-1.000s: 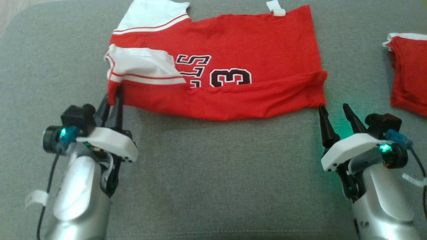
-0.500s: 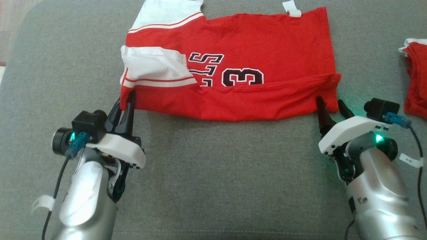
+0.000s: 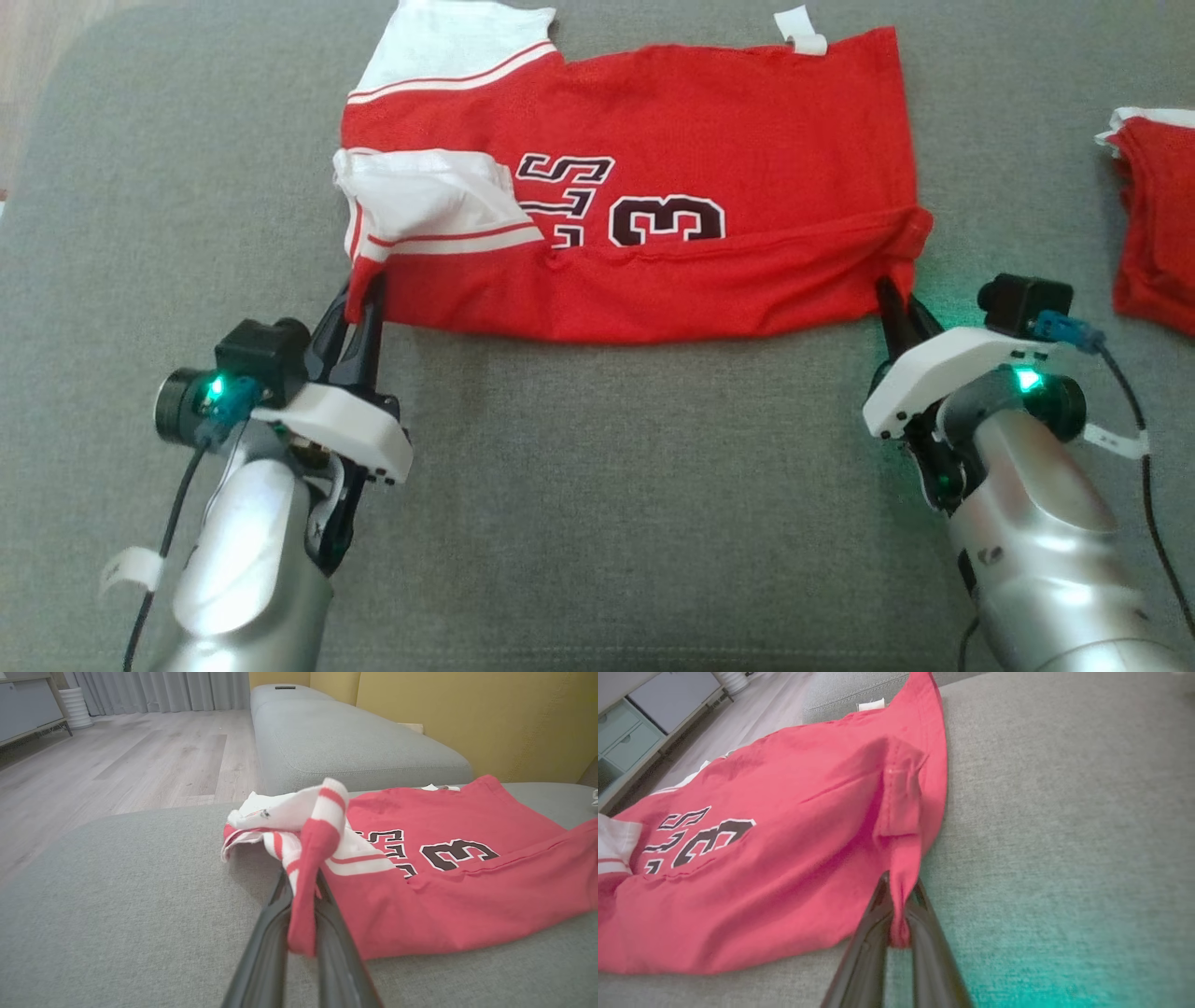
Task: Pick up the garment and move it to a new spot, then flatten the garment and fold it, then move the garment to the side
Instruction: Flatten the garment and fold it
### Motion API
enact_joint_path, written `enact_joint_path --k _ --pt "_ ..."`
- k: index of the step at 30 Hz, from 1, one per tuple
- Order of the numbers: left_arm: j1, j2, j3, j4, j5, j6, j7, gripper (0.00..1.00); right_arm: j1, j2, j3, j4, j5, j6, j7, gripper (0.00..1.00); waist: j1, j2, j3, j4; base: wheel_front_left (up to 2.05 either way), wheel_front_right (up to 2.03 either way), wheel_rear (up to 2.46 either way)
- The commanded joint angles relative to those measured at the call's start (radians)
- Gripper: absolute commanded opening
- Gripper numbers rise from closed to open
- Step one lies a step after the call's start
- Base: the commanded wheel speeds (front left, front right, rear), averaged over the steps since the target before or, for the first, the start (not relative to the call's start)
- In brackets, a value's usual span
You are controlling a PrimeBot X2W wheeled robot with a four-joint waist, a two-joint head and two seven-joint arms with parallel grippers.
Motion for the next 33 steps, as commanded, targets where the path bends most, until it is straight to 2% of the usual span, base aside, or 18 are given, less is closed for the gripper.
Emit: enact_joint_path --k 1,9,17,24,31,32,33 --pt "-0.012 0.019 0.037 -0.021 0.007 -0.001 -0.006 0.00 -0.016 0.004 0.031 -0.013 -0.019 -0.001 -0.019 0.00 0.0000 0.0000 -0.007 -0.004 0.00 0.00 0.00" --pt "0.009 0.036 0.061 0.013 0.004 0.000 -0.006 0.00 -0.008 -0.043 0.027 0.001 -0.047 -0.001 -0.048 0.00 0.0000 0.0000 -0.059 -0.027 0.00 0.00 0.00" --pt "0.060 0.037 0.064 0.035 -0.001 -0.001 -0.006 0.00 0.075 -0.088 0.024 -0.046 -0.039 -0.001 0.029 0.00 0.0000 0.0000 -0.132 -0.042 0.00 0.00 0.00" --pt "0.136 0.046 0.031 0.049 -0.036 -0.007 -0.006 0.00 0.195 -0.103 0.035 -0.177 -0.013 -0.001 0.116 0.00 0.0000 0.0000 -0.172 -0.057 0.00 0.00 0.00" --pt "0.193 0.058 0.000 0.029 -0.096 -0.010 0.020 0.00 0.341 -0.096 -0.025 -0.360 -0.010 -0.001 0.223 0.00 0.0000 0.0000 -0.185 -0.061 0.00 0.00 0.00" --pt "0.195 0.059 -0.004 0.025 -0.102 -0.010 0.025 0.02 0.362 -0.090 -0.037 -0.384 -0.016 -0.001 0.235 0.00 0.0000 0.0000 -0.183 -0.060 0.00 0.00 0.00" --pt "0.195 0.060 -0.006 0.022 -0.106 -0.010 0.029 0.25 0.380 -0.085 -0.049 -0.406 -0.026 -0.001 0.242 0.36 0.0000 0.0000 -0.182 -0.059 0.00 0.00 0.00"
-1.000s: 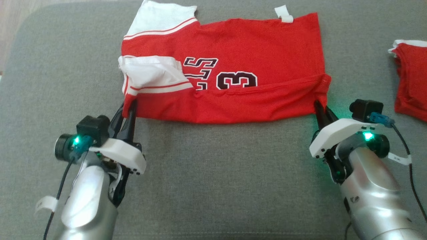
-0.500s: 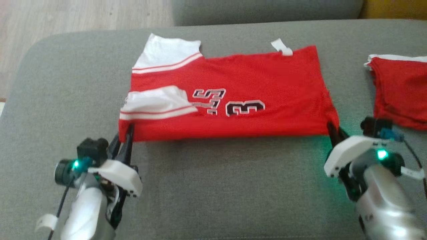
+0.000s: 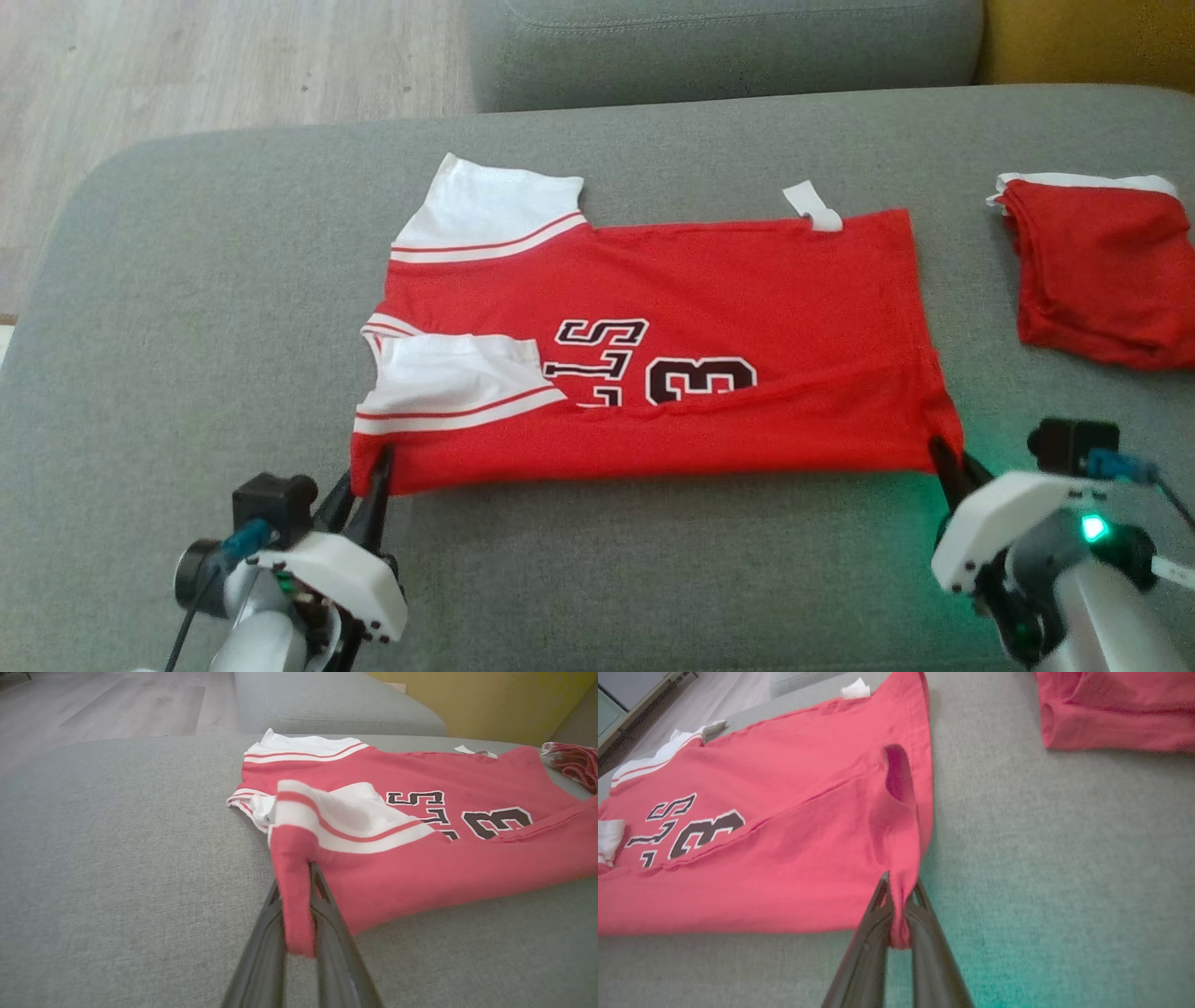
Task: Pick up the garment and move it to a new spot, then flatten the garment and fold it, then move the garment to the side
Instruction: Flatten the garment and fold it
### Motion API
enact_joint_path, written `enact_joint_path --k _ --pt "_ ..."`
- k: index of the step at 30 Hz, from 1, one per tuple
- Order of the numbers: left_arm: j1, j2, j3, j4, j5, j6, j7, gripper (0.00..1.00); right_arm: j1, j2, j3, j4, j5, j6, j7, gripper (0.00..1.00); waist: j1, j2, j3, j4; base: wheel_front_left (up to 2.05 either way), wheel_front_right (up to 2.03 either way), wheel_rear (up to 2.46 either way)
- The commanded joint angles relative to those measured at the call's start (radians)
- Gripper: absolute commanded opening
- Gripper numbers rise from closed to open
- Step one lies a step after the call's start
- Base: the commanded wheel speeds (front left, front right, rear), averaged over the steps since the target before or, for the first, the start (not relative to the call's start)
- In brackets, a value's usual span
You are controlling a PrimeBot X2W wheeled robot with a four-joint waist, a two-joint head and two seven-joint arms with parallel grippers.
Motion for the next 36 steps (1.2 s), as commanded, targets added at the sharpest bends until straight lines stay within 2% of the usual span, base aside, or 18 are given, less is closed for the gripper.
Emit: enact_joint_path --k 1,2,3,11,18,21,23,30,36 --pt "-0.033 0.026 0.030 -0.035 -0.008 0.002 0.004 0.49 0.003 0.001 -0.004 -0.062 -0.027 -0.001 0.004 0.98 0.0000 0.0000 0.004 0.001 0.00 0.00 0.00" --pt "-0.037 0.026 0.028 -0.036 -0.009 0.002 0.005 0.96 0.015 0.009 -0.019 -0.081 -0.040 -0.001 0.006 1.00 0.0000 0.0000 0.006 0.002 0.00 0.00 0.00" --pt "-0.041 0.026 0.027 -0.039 -0.010 0.003 0.005 1.00 0.022 0.018 -0.032 -0.103 -0.052 -0.001 0.004 1.00 0.0000 0.0000 0.008 0.002 0.00 0.00 0.00" --pt "-0.086 0.025 0.059 -0.101 -0.016 0.039 -0.023 1.00 0.016 0.065 -0.072 -0.254 -0.125 -0.001 -0.077 1.00 0.0000 0.0000 0.042 -0.009 0.00 0.00 0.00" --pt "-0.205 0.059 0.066 -0.166 -0.019 0.026 -0.027 1.00 -0.070 0.072 -0.048 -0.330 -0.172 -0.001 -0.113 1.00 0.0000 0.0000 0.135 -0.024 0.00 0.00 0.00" --pt "-0.312 0.123 0.005 -0.152 0.005 0.010 0.056 1.00 -0.131 0.063 -0.028 -0.350 -0.185 -0.001 -0.101 1.00 0.0000 0.0000 0.191 -0.034 0.00 0.00 0.00" --pt "-0.400 0.160 -0.025 -0.139 -0.019 0.004 0.122 1.00 -0.176 0.054 -0.012 -0.357 -0.189 -0.001 -0.091 1.00 0.0000 0.0000 0.227 -0.044 0.00 0.00 0.00" --pt "-0.720 0.349 -0.224 -0.082 -0.216 0.002 0.383 1.00 -0.320 0.027 0.047 -0.358 -0.187 -0.001 -0.069 1.00 0.0000 0.0000 0.341 -0.103 0.00 0.00 0.00" --pt "-0.930 0.454 -0.385 -0.015 -0.380 0.002 0.537 1.00 -0.415 0.018 0.079 -0.352 -0.174 -0.001 -0.072 1.00 0.0000 0.0000 0.417 -0.153 0.00 0.00 0.00"
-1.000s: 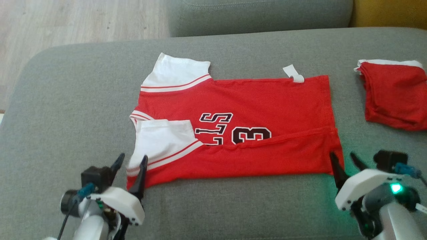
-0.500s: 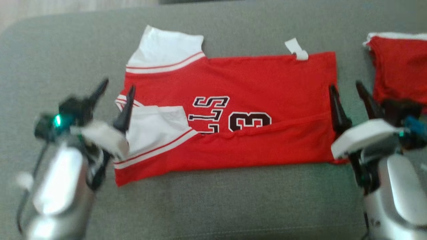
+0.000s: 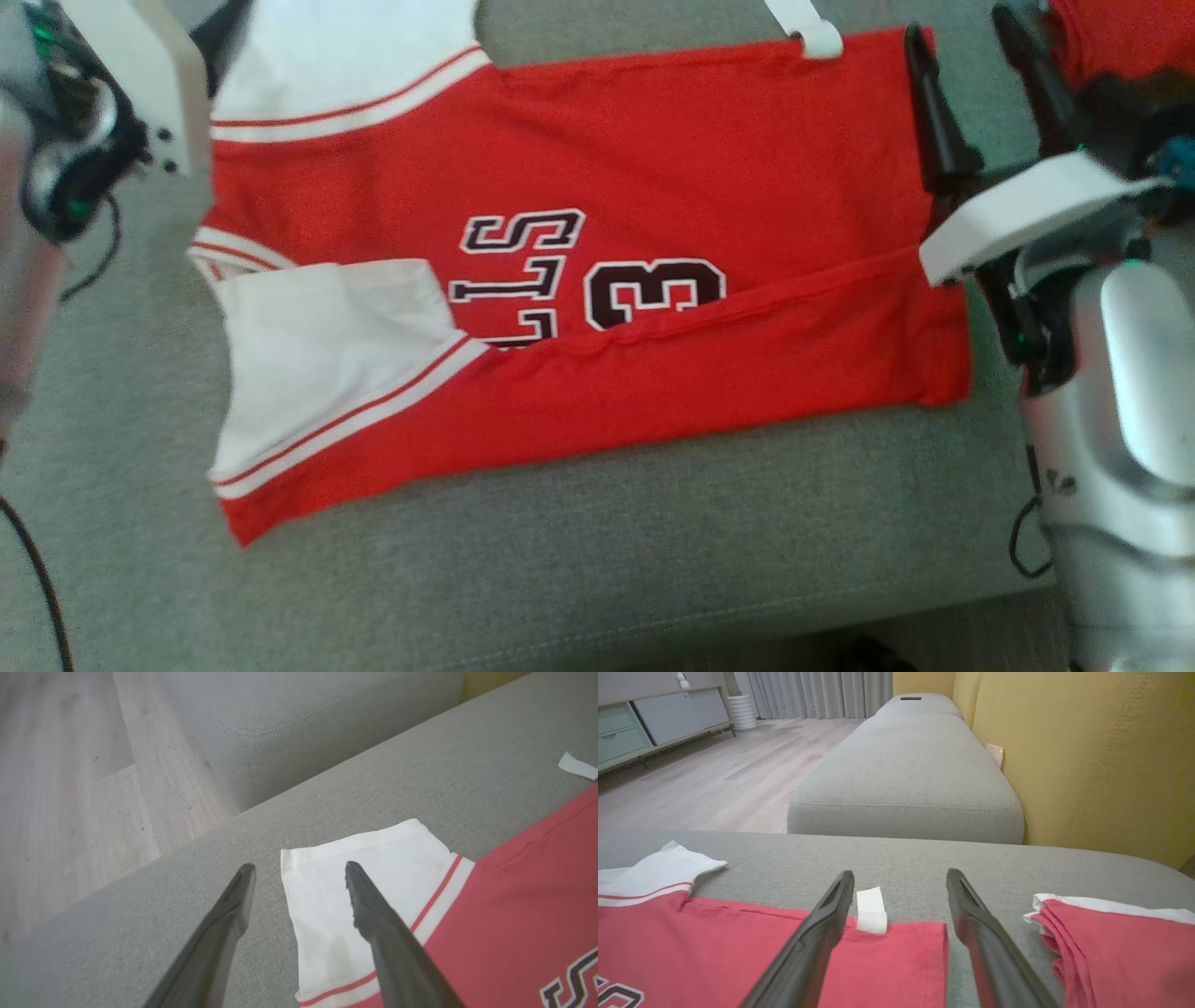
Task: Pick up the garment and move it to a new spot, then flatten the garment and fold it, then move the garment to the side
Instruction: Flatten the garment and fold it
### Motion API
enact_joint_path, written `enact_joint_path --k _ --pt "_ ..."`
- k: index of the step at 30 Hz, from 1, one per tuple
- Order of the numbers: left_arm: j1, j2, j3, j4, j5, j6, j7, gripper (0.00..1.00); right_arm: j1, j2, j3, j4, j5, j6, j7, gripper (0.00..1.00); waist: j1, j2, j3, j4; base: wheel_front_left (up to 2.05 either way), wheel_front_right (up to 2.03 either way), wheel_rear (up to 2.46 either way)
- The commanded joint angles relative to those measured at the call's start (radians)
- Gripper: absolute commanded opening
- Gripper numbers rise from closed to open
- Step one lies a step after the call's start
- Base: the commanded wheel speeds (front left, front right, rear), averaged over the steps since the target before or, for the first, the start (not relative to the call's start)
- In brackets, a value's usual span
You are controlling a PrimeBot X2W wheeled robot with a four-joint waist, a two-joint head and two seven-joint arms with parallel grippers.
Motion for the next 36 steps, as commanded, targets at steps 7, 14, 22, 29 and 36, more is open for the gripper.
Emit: enact_joint_path --k 7,14,22,29,36 --pt "-0.187 0.120 -0.108 0.087 -0.095 0.001 0.067 1.00 -0.096 -0.005 0.054 -0.037 0.018 -0.001 -0.003 1.00 -0.0003 0.0000 0.107 -0.093 0.00 0.00 0.00" --pt "-0.271 0.139 -0.209 0.177 -0.109 0.001 0.082 1.00 -0.124 -0.006 0.065 -0.033 0.019 -0.001 -0.012 1.00 -0.0003 0.0000 0.159 -0.125 0.00 0.00 0.00" --pt "-0.332 0.147 -0.299 0.259 -0.147 0.001 0.056 1.00 -0.111 0.004 0.074 -0.020 0.017 -0.001 -0.029 1.00 -0.0003 0.0000 0.182 -0.133 0.00 0.00 0.00" --pt "-0.330 0.130 -0.385 0.215 -0.293 0.001 0.087 0.11 -0.124 -0.005 0.063 -0.006 0.010 -0.001 -0.026 1.00 -0.0003 0.0000 0.179 -0.111 0.00 0.00 0.00" --pt "-0.340 0.112 -0.452 0.187 -0.360 0.001 -0.010 0.00 -0.138 -0.034 0.051 0.034 0.005 -0.001 -0.014 1.00 -0.0003 0.0000 0.127 -0.054 0.00 0.00 0.00"
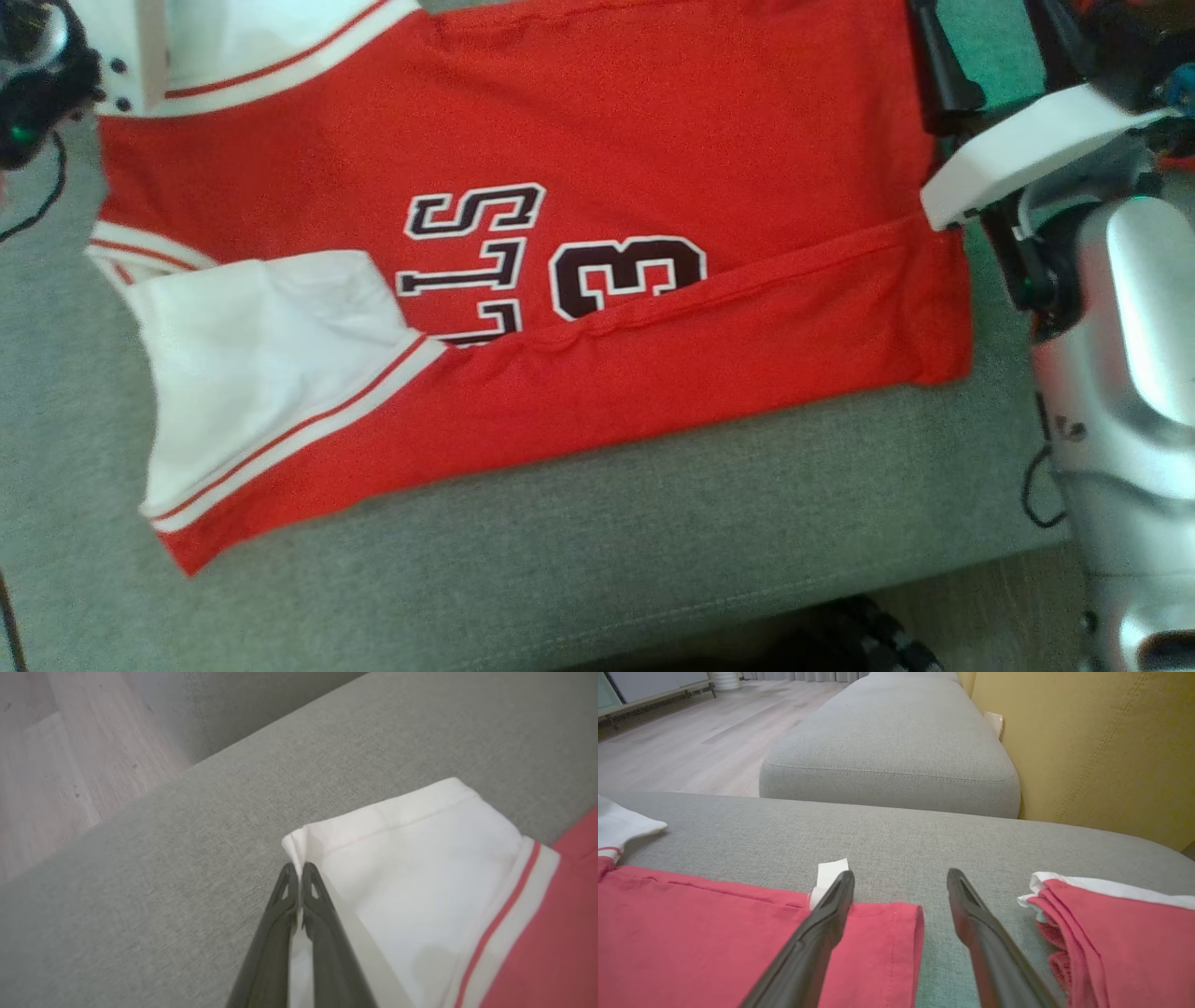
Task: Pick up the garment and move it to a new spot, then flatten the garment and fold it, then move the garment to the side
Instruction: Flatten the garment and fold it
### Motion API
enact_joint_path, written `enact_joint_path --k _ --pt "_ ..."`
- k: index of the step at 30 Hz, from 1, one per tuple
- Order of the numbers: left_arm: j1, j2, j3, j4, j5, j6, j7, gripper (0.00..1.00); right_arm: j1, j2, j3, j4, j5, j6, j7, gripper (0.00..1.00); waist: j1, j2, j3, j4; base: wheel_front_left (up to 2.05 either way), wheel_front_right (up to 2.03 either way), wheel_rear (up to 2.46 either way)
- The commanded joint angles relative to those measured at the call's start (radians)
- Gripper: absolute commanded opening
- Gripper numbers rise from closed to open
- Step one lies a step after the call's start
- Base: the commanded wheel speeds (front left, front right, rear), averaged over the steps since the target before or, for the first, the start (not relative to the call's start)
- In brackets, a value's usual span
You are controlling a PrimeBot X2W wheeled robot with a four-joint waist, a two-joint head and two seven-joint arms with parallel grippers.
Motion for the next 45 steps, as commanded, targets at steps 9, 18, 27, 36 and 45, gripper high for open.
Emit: enact_joint_path --k 9,18,27,36,45 --pt "0.009 -0.019 -0.029 -0.028 -0.006 0.001 -0.207 0.00 -0.001 -0.112 0.012 0.086 0.025 -0.001 0.056 1.00 0.0000 0.0000 -0.148 0.154 0.00 0.00 0.00" --pt "0.081 -0.035 -0.102 -0.161 0.032 0.001 -0.330 0.00 -0.030 -0.205 -0.001 0.268 0.087 -0.001 0.132 1.00 0.0000 0.0000 -0.176 0.262 0.00 0.00 0.00" --pt "0.113 -0.043 -0.122 -0.245 0.073 0.016 -0.371 0.00 -0.101 -0.283 0.041 0.391 0.115 -0.001 0.173 1.00 0.0000 0.0000 -0.141 0.303 0.00 0.00 0.00" --pt "0.102 -0.033 -0.124 -0.263 0.082 0.021 -0.367 0.00 -0.165 -0.312 0.129 0.487 0.154 -0.001 0.207 1.00 0.0000 0.0000 -0.119 0.304 0.00 0.00 0.00" --pt "0.081 -0.021 -0.100 -0.215 0.073 0.040 -0.391 0.00 -0.221 -0.318 0.199 0.498 0.222 -0.001 0.158 0.00 0.0000 0.0000 -0.124 0.287 0.00 0.00 0.00"
